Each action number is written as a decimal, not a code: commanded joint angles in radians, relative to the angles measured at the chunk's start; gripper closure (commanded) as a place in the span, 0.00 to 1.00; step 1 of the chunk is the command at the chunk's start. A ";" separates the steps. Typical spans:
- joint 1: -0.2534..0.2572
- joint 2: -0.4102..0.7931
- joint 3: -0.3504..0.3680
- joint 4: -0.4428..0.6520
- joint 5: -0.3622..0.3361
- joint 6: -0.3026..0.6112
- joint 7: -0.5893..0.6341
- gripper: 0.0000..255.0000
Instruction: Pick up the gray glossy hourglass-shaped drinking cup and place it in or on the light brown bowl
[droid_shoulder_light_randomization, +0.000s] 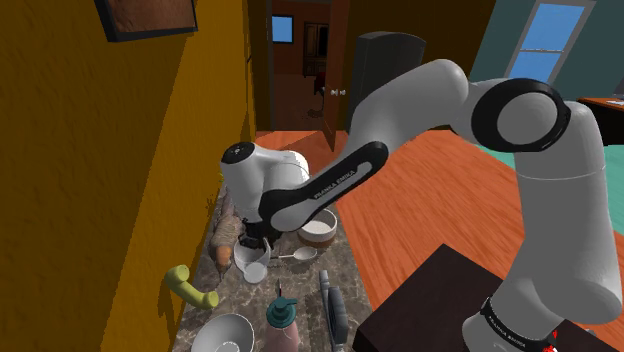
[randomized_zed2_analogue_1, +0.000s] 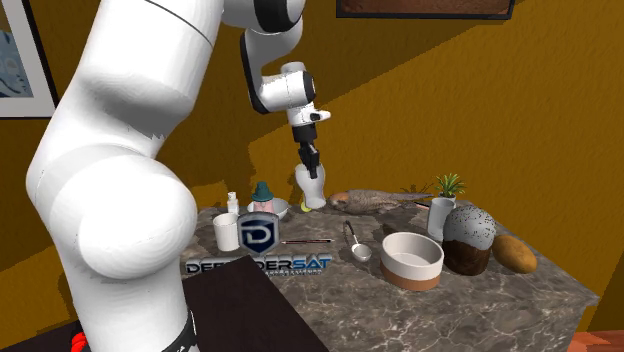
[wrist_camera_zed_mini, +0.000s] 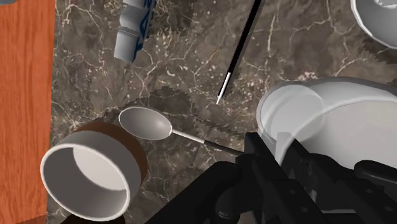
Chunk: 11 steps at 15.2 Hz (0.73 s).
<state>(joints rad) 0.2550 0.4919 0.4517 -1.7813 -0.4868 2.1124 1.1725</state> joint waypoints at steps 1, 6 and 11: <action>-0.003 -0.017 0.006 0.004 0.011 -0.018 -0.009 1.00; -0.010 -0.052 0.018 0.023 0.036 -0.066 -0.032 1.00; -0.071 -0.110 0.012 -0.025 0.060 -0.053 -0.102 1.00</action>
<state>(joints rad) 0.2001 0.3925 0.4669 -1.7974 -0.4314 2.0546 1.0911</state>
